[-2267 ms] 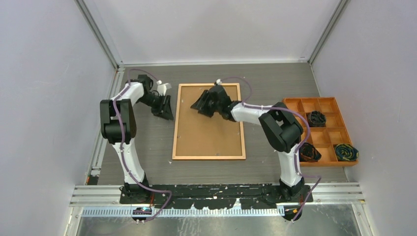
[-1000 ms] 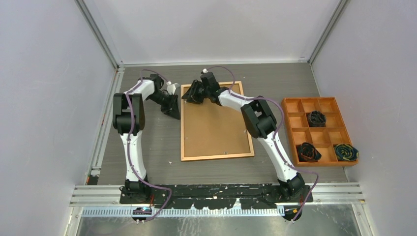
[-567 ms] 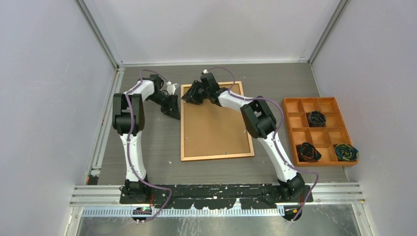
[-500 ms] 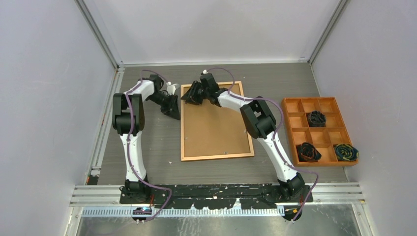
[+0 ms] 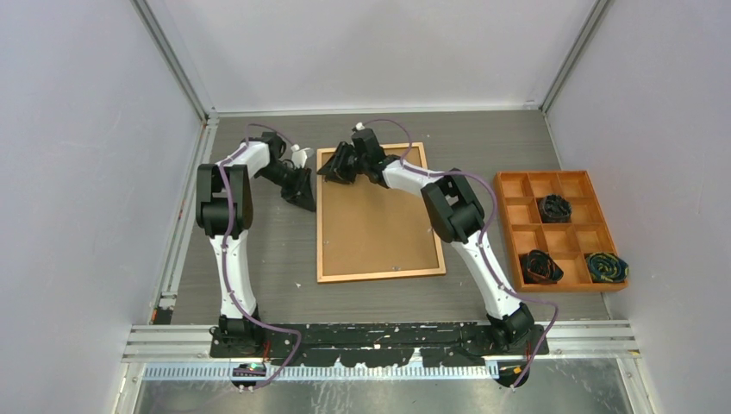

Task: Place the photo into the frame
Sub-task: Install the photo frame at the center of the board.

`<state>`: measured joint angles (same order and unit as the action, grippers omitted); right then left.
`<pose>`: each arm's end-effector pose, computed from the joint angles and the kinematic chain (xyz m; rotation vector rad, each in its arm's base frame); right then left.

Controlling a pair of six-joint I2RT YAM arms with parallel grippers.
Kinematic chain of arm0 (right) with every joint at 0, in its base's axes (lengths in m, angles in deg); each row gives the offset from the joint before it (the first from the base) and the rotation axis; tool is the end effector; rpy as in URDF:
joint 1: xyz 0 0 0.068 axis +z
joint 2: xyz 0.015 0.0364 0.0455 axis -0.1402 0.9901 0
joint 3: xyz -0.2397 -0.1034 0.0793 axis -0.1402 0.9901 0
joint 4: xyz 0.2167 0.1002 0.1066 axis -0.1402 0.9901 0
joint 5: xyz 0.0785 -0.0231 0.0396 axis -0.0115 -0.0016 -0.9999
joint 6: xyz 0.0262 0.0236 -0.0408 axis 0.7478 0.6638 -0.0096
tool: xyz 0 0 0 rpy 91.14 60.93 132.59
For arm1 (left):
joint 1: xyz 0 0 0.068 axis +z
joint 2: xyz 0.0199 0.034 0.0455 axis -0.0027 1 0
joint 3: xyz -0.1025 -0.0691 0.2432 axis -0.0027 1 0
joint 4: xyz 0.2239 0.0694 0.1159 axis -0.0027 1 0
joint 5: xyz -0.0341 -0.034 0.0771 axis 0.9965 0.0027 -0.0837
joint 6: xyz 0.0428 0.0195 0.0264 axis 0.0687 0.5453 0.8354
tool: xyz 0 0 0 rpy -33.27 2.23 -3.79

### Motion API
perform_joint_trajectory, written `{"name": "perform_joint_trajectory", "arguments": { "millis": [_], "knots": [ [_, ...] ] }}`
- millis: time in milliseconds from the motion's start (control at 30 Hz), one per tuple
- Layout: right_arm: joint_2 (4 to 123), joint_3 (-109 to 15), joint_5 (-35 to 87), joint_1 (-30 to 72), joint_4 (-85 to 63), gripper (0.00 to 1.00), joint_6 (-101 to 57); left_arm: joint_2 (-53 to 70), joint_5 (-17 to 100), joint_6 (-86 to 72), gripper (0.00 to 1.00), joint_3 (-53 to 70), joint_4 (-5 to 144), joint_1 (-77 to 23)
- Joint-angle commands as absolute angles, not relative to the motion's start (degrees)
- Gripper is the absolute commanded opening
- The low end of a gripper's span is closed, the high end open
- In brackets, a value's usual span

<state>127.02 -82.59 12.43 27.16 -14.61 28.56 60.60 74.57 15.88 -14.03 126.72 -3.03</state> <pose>0.4543 0.3366 0.1285 0.2041 2.3616 1.2770 0.4213 -0.0448 0.1387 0.3681 2.8387 -1.0794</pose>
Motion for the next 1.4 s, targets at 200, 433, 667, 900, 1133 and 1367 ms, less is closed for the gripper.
{"name": "perform_joint_trajectory", "arguments": {
  "millis": [200,433,667,900,1133,1367],
  "knots": [
    [127.4,-87.4,11.5,24.9,-8.3,0.42,23.5,57.1,73.1,17.7,0.19,-13.0,127.4,-2.0],
    [129.5,-89.3,8.8,25.8,-6.5,0.43,22.0,57.1,73.2,17.6,0.19,-12.4,127.2,-2.0],
    [131.2,-91.6,7.1,27.1,-5.0,0.43,21.0,57.1,73.1,17.8,0.19,-12.1,127.1,-2.0],
    [132.4,-93.5,5.5,27.3,-3.9,0.42,20.9,57.2,73.1,17.8,0.19,-12.2,127.2,-2.0],
    [131.9,-93.1,4.0,27.8,-3.4,0.40,21.3,57.4,73.2,17.8,0.18,-12.4,127.1,-2.0],
    [132.0,-93.7,2.6,28.6,-3.4,0.40,21.6,56.8,73.3,17.8,0.18,-12.2,127.2,-2.0]
  ]
}}
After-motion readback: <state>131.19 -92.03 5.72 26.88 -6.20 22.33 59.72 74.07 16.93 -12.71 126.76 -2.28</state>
